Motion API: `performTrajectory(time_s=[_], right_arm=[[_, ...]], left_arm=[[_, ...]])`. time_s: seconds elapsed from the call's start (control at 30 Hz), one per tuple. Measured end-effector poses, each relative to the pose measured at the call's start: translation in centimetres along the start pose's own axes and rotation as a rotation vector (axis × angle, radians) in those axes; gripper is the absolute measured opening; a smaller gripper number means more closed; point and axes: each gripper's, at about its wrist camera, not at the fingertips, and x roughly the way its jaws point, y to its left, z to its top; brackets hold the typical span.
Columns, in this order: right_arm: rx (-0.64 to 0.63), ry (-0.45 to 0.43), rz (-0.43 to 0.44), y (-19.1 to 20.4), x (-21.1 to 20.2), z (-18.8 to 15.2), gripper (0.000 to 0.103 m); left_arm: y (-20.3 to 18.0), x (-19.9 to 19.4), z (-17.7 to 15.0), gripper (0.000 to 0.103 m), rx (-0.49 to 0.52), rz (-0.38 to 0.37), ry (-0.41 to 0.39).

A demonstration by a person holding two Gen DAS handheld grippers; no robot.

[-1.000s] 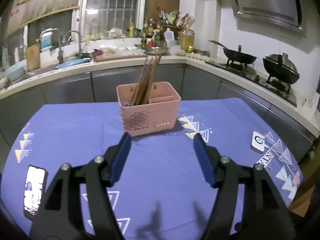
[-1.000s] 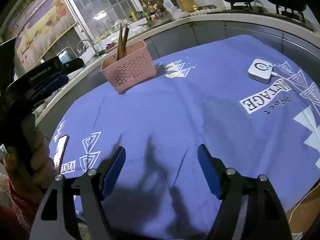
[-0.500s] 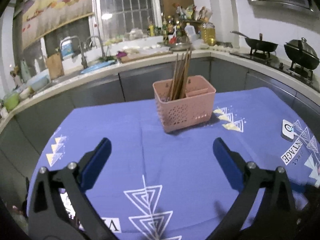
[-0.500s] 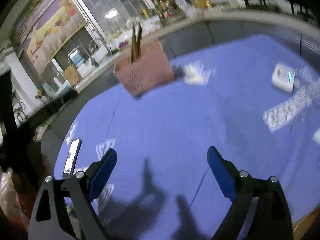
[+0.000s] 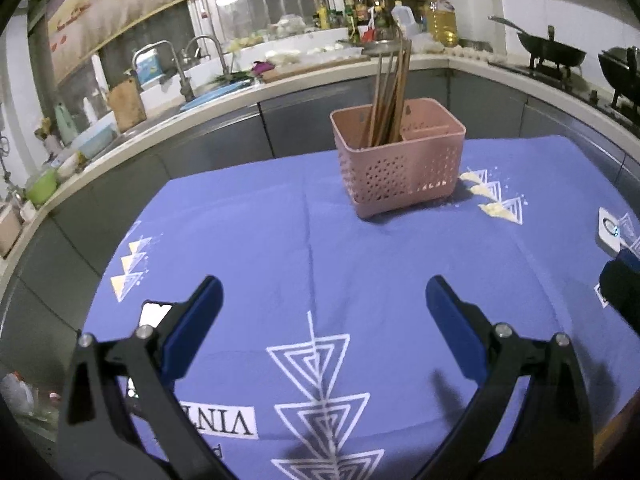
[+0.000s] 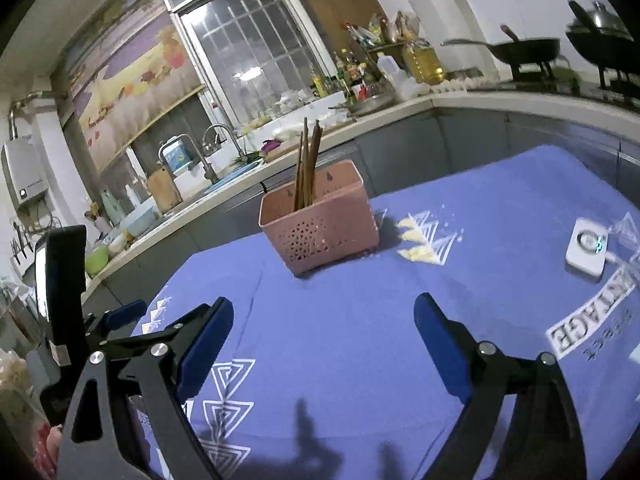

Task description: Organize utensils

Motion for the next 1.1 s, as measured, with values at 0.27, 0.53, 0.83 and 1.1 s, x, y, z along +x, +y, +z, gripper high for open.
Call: performTrajectory(time_s=[0.27, 0.53, 0.83, 1.1], right_arm=[[0.052, 0.021, 0.022, -0.4, 0.1, -0.3, 0.091], [0.061, -0.031, 0.028, 0.1, -1.4, -0.8, 0.091], [0.054, -0.076, 0.052, 0.4, -2.7, -1.1, 0.091], [0.077, -0.073, 0.053, -0.1, -2.6, -1.7, 0.090]], left_arm=[[0.3, -0.1, -0.2, 0.097, -0.021, 0.027, 0.009], [1.0, -0.6, -0.4, 0.097, -0.036, 0.119, 0.002], [0.9, -1.2, -0.5, 0.097, -0.025, 0.144, 0.003], [0.1, -1.5, -1.0, 0.097, -0.008, 0.110, 0.027]])
